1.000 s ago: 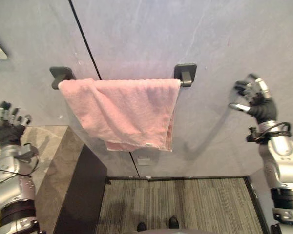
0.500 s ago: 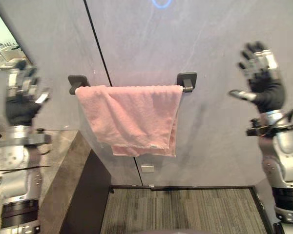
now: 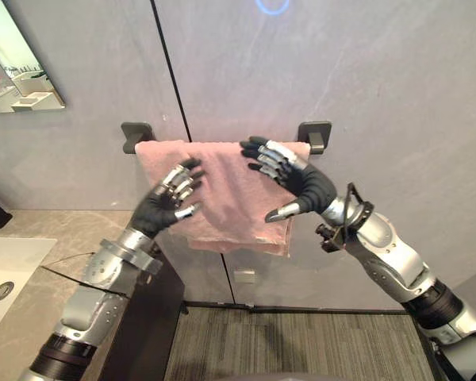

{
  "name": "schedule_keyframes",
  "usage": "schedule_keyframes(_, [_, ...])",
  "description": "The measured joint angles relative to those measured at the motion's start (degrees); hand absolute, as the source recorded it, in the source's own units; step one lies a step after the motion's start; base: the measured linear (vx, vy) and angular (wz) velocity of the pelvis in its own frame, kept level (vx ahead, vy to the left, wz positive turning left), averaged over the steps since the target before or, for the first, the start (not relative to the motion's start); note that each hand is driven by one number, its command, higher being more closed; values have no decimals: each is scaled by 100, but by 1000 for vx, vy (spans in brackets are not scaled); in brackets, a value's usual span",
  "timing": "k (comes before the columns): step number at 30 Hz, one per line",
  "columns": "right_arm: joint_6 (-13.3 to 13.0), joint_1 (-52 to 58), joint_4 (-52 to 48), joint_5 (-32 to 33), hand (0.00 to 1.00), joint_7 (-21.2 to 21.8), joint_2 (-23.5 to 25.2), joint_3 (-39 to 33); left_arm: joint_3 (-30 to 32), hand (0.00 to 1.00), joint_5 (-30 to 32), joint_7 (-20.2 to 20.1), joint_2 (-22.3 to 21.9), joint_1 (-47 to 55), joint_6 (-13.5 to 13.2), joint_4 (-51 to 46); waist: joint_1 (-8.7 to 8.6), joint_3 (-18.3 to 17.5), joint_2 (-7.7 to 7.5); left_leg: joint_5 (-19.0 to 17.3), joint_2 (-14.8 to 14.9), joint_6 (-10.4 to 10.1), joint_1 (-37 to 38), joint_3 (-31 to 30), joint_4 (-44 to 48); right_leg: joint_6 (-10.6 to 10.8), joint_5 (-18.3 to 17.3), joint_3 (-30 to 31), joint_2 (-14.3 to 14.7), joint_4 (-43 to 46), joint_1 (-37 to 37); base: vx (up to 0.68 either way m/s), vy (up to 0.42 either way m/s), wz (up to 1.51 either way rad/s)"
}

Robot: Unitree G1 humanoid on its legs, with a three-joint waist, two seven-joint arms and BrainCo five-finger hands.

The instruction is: Organize washtable

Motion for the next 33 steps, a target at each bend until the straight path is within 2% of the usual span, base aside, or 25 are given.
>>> schedule_keyframes(10, [130,-93,412,-11,0,-20,110,274,-10,0,3,98,12,-4,53,454,98,126,-142,90,-36,69,-539,-23,-2,4,9,-26,-36,148,-594,-14,11,2])
schedule_keyframes(20, [344,-181,844,-169,0,-60,304,246,7,0,66,304,-3,-293,67,1276,86,320,-176,115,-40,72,-792,-33,38,-60,95,-27,-38,56,-791,30,15,1])
schedule_keyframes(23, [374,-178,1185,-270,0,-168,541,18,16,0,193,402,-287,-544,82,1753,72,455,-172,114,-36,73,-815,-32,38,-77,108,-11,-32,55,-823,-11,4,-1])
schedule_keyframes(27, [439,366,1237,-302,0,-245,785,-452,249,0,272,459,-369,-516,173,1955,66,478,-177,113,-35,75,-869,-16,39,-76,122,21,-26,55,-893,-12,8,-4])
schedule_keyframes(29, [466,1055,1323,-376,0,-254,1017,-996,745,0,284,557,-763,-298,165,1961,67,485,-176,111,-36,77,-859,13,41,-76,122,58,-25,54,-893,13,19,-6])
schedule_keyframes(33, [608,1913,1640,-709,0,-280,1365,-1911,1220,0,474,642,-1469,332,185,1979,50,487,-174,89,-37,96,-793,80,41,-76,122,151,-23,54,-855,-1,15,-12])
